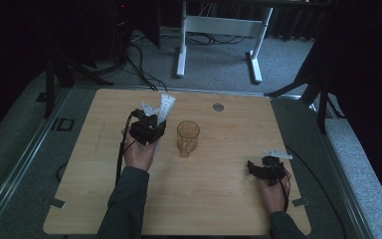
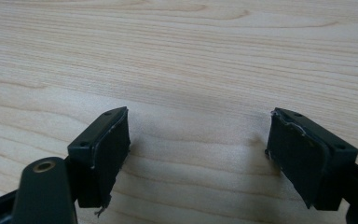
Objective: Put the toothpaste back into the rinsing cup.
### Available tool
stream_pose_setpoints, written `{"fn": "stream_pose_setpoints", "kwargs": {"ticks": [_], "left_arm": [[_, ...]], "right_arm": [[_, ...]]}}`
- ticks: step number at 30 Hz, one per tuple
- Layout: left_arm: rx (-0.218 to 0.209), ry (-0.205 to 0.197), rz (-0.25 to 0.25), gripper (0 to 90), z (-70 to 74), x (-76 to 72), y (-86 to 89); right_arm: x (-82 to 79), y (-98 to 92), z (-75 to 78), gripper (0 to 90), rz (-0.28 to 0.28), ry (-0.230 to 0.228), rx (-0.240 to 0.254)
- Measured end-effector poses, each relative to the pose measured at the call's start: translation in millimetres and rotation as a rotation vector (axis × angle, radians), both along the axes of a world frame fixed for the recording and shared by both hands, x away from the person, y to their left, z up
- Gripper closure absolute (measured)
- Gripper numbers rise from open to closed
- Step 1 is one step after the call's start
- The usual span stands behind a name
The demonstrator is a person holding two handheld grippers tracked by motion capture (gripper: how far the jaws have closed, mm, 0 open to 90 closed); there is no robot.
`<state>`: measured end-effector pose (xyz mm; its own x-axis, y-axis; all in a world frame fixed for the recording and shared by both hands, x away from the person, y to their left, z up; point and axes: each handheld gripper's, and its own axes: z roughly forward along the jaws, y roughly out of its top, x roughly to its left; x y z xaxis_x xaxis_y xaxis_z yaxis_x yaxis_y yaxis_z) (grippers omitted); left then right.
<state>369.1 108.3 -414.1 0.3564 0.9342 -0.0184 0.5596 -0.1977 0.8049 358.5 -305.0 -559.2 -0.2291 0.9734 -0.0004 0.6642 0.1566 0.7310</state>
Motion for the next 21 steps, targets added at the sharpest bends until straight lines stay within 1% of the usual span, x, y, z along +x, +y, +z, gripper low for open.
{"fn": "stream_pose_setpoints", "kwargs": {"ticks": [3, 6, 14, 19, 21], "left_arm": [[-0.002, -0.017, -0.005, 73.2, 0.4, 0.1, 0.5], [-0.005, -0.024, -0.014, 73.2, 1.1, 1.1, 0.4], [-0.007, -0.057, -0.034, 73.2, 4.5, 3.5, -3.8], [-0.026, -0.076, -0.049, 73.2, 4.9, 4.4, -4.0], [-0.024, -0.089, -0.052, 73.2, 5.0, 4.4, -4.0]], "right_arm": [[0.0, 0.0, 0.0, 20.7, 0.0, 0.0, 0.0], [0.0, 0.0, 0.0, 20.8, 0.0, 0.0, 0.0], [0.0, 0.0, 0.0, 20.7, 0.0, 0.0, 0.0], [0.0, 0.0, 0.0, 20.7, 0.0, -0.001, 0.0], [0.0, -0.1, 0.0, 20.7, 0.001, -0.001, 0.0]]}}
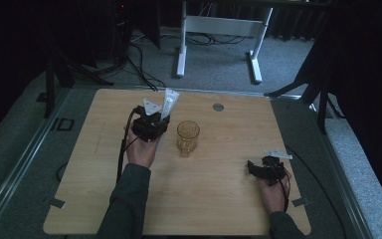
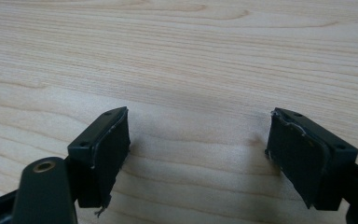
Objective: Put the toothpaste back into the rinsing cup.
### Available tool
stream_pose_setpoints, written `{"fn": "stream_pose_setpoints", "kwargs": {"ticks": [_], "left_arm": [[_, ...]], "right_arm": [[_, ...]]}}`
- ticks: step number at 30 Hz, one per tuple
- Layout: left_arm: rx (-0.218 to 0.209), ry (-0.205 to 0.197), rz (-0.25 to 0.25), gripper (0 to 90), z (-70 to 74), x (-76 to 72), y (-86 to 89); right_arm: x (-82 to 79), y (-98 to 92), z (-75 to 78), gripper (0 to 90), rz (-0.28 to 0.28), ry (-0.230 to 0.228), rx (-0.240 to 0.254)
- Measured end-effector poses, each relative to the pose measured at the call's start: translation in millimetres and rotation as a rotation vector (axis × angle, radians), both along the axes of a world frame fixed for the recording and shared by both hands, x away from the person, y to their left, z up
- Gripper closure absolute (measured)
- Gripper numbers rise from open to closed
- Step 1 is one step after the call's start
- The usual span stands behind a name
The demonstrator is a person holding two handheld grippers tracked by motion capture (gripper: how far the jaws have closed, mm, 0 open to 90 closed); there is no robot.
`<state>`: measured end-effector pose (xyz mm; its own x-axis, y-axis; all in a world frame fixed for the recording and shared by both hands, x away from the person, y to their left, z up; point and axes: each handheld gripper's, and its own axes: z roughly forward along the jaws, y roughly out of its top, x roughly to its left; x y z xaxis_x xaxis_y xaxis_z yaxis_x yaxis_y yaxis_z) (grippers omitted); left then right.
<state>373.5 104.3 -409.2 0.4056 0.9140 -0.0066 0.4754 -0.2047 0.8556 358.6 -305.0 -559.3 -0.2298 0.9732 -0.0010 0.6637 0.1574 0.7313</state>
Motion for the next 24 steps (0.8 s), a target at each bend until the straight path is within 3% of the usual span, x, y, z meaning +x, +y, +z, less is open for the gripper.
{"fn": "stream_pose_setpoints", "kwargs": {"ticks": [20, 24], "left_arm": [[-0.029, -0.067, -0.049, 73.2, 2.5, 3.1, 0.5], [-0.018, -0.077, -0.052, 73.2, 3.6, 4.2, -0.4]], "right_arm": [[0.0, 0.0, 0.0, 20.8, 0.0, 0.0, 0.0], [0.0, 0.0, 0.0, 20.7, 0.0, 0.0, 0.0]]}}
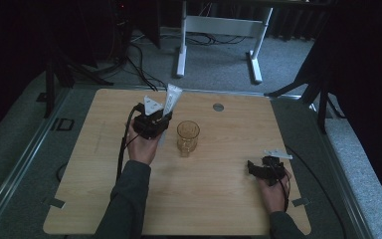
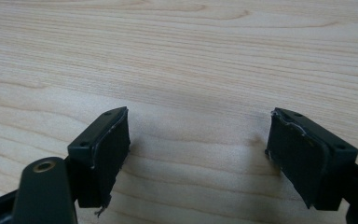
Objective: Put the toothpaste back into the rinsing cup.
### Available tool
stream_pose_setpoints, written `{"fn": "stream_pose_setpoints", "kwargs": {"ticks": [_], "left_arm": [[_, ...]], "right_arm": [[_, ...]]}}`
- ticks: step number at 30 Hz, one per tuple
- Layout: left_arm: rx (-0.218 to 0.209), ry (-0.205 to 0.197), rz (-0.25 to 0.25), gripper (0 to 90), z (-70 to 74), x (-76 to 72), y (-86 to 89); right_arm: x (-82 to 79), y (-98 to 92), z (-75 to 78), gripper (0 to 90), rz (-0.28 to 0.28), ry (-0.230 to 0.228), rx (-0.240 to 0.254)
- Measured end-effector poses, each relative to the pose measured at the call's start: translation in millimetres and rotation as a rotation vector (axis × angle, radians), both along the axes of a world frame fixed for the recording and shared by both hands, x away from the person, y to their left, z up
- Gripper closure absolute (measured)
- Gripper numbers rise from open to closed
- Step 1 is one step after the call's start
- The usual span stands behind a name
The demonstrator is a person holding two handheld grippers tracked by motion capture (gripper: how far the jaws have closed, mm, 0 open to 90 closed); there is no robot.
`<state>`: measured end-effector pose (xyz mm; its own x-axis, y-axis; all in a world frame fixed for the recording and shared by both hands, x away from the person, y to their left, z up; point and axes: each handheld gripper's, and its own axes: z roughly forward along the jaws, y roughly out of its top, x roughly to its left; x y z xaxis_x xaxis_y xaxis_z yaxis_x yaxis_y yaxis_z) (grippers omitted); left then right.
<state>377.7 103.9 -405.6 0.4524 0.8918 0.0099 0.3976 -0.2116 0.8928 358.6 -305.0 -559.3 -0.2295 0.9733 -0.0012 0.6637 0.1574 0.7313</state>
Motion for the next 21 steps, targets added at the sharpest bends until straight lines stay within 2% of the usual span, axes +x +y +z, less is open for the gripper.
{"fn": "stream_pose_setpoints", "kwargs": {"ticks": [4, 9, 21], "left_arm": [[-0.006, -0.015, -0.002, 73.2, 1.7, 0.6, -1.3], [-0.02, -0.032, -0.03, 73.2, 4.2, 0.9, -3.2], [-0.046, -0.051, -0.046, 73.2, 6.6, 2.7, -6.1]], "right_arm": [[0.0, 0.0, 0.0, 20.7, 0.0, 0.0, 0.0], [0.0, 0.0, 0.0, 20.7, 0.0, 0.0, 0.0], [0.0, 0.0, 0.0, 20.7, 0.0, 0.0, 0.0]]}}
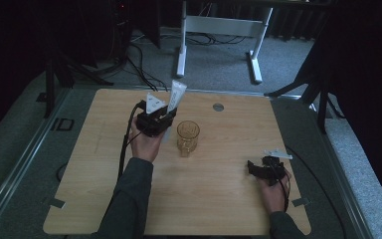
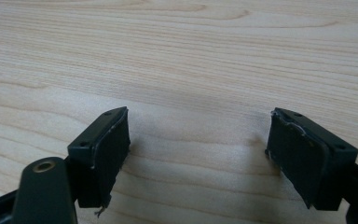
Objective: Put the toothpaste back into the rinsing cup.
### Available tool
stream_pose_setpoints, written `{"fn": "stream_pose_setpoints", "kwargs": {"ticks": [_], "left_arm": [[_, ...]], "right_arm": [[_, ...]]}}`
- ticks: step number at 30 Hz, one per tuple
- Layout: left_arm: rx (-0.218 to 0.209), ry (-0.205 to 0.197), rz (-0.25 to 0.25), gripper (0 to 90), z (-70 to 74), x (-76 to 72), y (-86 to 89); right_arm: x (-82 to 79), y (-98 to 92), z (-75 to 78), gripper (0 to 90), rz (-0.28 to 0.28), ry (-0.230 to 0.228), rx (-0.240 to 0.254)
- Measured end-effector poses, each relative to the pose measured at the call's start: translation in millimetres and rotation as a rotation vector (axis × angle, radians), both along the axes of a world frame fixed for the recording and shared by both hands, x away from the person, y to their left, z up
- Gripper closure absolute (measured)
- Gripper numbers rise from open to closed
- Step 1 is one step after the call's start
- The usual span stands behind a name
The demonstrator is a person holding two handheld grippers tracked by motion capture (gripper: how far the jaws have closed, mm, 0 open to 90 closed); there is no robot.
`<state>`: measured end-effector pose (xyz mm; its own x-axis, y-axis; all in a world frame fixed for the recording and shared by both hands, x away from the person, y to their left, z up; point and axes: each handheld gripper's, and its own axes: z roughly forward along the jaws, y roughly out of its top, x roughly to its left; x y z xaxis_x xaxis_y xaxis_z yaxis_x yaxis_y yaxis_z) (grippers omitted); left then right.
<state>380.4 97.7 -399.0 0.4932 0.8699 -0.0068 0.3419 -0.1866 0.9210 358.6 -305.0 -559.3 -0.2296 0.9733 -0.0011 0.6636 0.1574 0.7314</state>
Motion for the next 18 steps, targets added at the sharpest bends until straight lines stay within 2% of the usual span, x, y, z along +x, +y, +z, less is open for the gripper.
{"fn": "stream_pose_setpoints", "kwargs": {"ticks": [18], "left_arm": [[-0.024, -0.046, -0.028, 73.2, 5.5, 1.5, -3.3]], "right_arm": [[-0.1, 0.1, 0.0, 20.7, 0.003, 0.0, 0.0]]}}
